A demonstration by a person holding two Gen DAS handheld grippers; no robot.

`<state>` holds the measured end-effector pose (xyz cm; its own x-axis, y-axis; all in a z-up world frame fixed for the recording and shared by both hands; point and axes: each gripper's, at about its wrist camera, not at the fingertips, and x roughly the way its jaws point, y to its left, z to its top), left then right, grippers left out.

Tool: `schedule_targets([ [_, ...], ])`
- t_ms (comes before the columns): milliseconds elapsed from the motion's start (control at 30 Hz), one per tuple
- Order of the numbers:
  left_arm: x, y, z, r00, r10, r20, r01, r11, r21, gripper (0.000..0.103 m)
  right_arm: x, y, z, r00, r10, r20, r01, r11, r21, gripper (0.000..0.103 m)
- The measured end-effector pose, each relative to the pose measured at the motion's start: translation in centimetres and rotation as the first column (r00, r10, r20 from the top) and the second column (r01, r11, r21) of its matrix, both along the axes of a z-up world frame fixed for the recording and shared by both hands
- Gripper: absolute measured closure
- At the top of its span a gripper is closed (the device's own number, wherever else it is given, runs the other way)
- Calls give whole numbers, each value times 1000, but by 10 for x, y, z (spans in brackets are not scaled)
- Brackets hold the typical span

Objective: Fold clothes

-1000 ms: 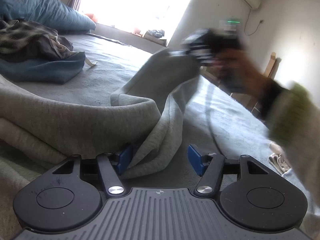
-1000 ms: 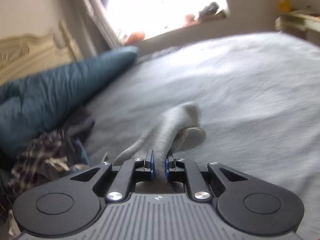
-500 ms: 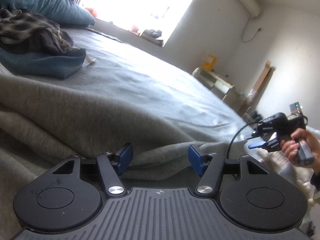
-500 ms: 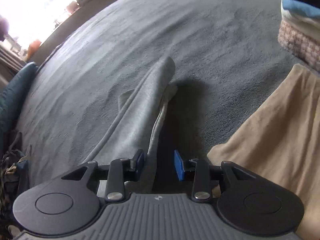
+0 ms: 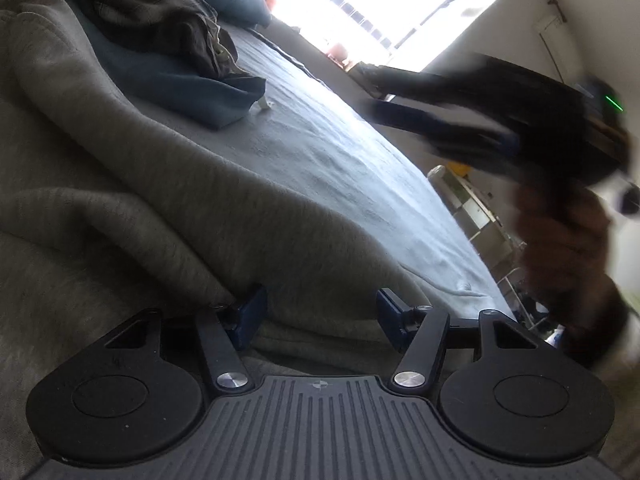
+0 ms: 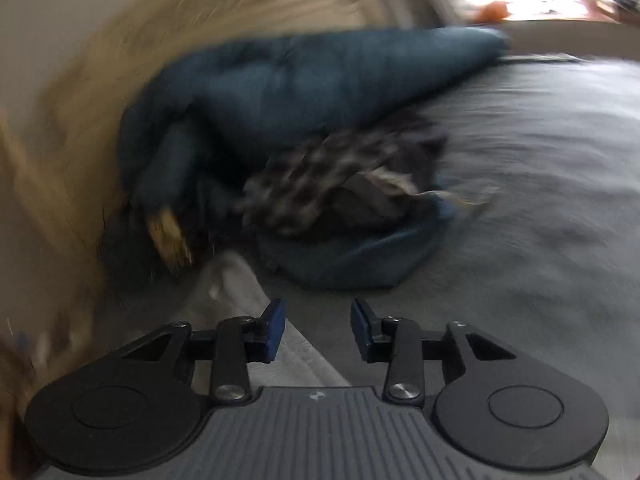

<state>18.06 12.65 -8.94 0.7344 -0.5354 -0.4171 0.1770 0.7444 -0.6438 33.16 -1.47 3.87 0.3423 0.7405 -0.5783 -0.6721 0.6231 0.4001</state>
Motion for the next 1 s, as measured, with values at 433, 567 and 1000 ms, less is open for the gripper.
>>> schedule_targets([
  [433,5,7,-11,999,-33,13,33,999,-8,42,78,104,-105,924,308,-229,-327,944,-51,54],
  [567,-2,11,-12,999,-34,23,34,999,6,42,74,100,-105,889,362,-282,-383,923,-24,54],
  [1000,-2,13,-11,999,-25,21,25,999,-26,43,11,67,-41,951,306,49,-303,951,-53,100],
])
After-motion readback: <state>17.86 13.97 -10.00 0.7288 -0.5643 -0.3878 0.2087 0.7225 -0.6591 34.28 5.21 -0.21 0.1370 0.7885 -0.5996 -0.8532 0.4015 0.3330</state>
